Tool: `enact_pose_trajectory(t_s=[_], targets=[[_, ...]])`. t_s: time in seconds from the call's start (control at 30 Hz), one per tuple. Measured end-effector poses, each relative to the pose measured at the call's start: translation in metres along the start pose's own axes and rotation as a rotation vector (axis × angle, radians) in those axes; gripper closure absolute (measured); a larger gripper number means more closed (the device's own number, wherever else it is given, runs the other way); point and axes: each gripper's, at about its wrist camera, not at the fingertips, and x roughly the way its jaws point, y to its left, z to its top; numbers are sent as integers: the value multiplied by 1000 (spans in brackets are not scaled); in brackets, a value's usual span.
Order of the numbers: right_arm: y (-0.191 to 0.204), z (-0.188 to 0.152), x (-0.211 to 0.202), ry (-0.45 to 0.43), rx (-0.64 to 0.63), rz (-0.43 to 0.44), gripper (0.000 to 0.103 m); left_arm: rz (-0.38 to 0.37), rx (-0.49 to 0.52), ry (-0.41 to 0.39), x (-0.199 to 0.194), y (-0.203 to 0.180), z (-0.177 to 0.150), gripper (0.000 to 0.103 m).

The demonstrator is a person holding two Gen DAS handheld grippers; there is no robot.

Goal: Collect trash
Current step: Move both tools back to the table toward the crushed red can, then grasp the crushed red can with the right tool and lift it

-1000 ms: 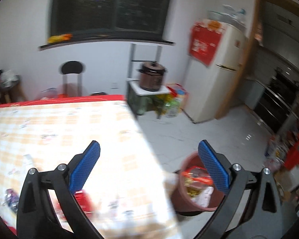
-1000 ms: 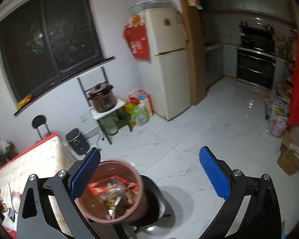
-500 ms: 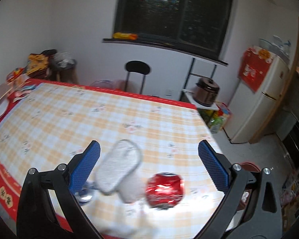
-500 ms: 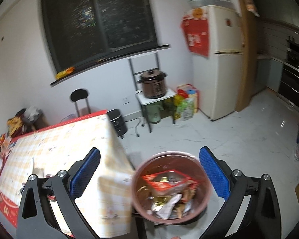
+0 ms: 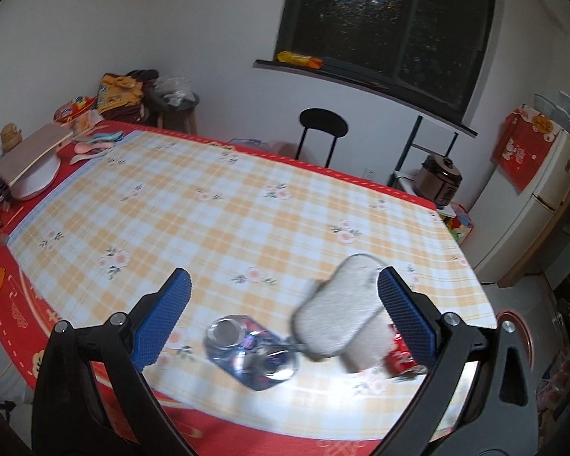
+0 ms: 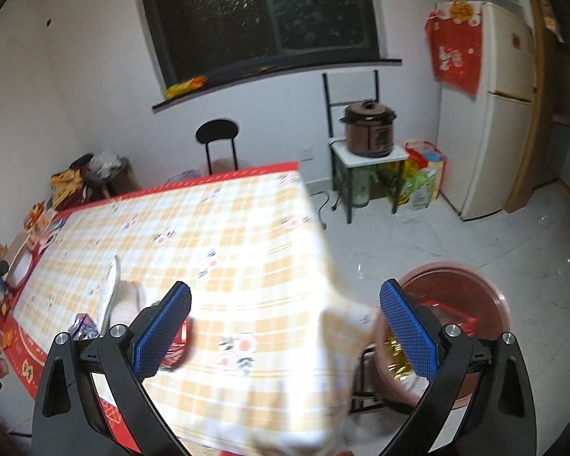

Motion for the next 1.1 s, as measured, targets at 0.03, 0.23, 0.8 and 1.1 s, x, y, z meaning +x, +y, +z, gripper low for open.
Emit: enact_pose_trajectory(t_s=[0.03, 0.23, 0.8, 1.1], targets=[[8, -3, 5, 6, 3, 7, 5, 3, -2, 5, 2, 5, 0, 6], [54, -22, 50, 60, 11, 34, 5, 14, -14, 48, 19, 55, -6, 6], [117, -65, 162, 256, -40, 16, 5, -50, 15, 183, 76, 95, -27, 6], [125, -83, 194, 334, -10, 62, 5, -84, 30, 229, 98, 87, -33, 6]])
